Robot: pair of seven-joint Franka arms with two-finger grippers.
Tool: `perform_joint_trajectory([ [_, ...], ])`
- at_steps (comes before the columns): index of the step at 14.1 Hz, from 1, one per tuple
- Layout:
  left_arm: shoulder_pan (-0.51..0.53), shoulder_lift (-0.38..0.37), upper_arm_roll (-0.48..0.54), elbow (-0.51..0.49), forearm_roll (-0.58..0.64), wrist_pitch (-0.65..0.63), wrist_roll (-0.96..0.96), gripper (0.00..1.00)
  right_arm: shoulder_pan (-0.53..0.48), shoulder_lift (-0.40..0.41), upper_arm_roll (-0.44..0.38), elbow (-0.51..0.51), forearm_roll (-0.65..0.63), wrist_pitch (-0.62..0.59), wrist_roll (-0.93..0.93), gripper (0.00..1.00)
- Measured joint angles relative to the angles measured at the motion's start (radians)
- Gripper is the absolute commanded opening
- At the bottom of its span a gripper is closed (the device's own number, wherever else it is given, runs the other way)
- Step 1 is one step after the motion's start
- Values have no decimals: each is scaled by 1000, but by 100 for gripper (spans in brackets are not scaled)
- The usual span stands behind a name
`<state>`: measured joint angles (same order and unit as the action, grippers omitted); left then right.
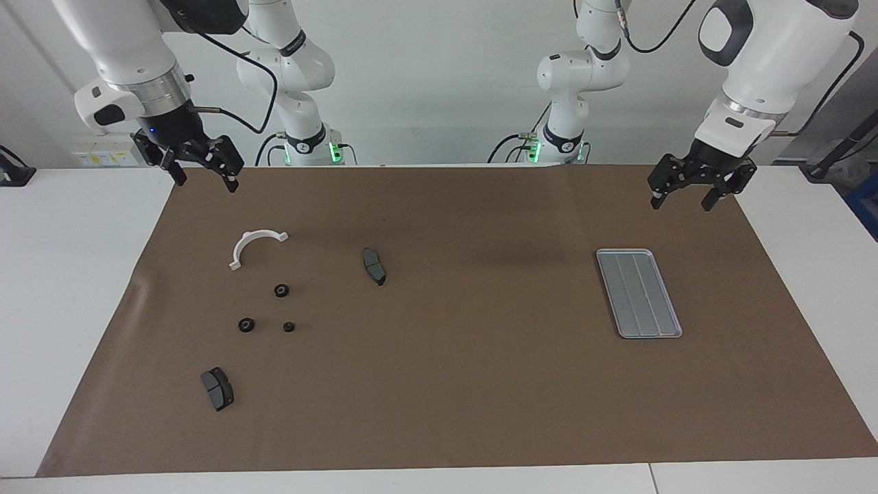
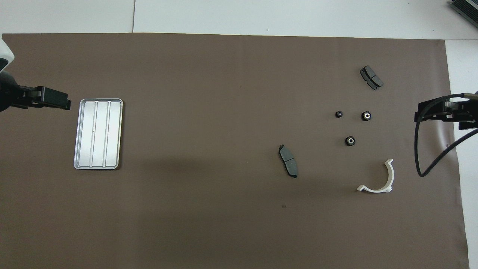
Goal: Place bearing gear from tray to pile
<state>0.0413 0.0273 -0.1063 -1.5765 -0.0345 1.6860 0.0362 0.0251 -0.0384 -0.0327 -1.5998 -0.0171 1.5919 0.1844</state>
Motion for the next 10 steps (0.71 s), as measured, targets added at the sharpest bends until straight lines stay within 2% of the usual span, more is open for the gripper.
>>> perform_joint_trajectory([
  [10, 0, 0, 0, 0, 0, 0, 0, 100, 0, -3, 0, 2, -25, -53, -31, 100],
])
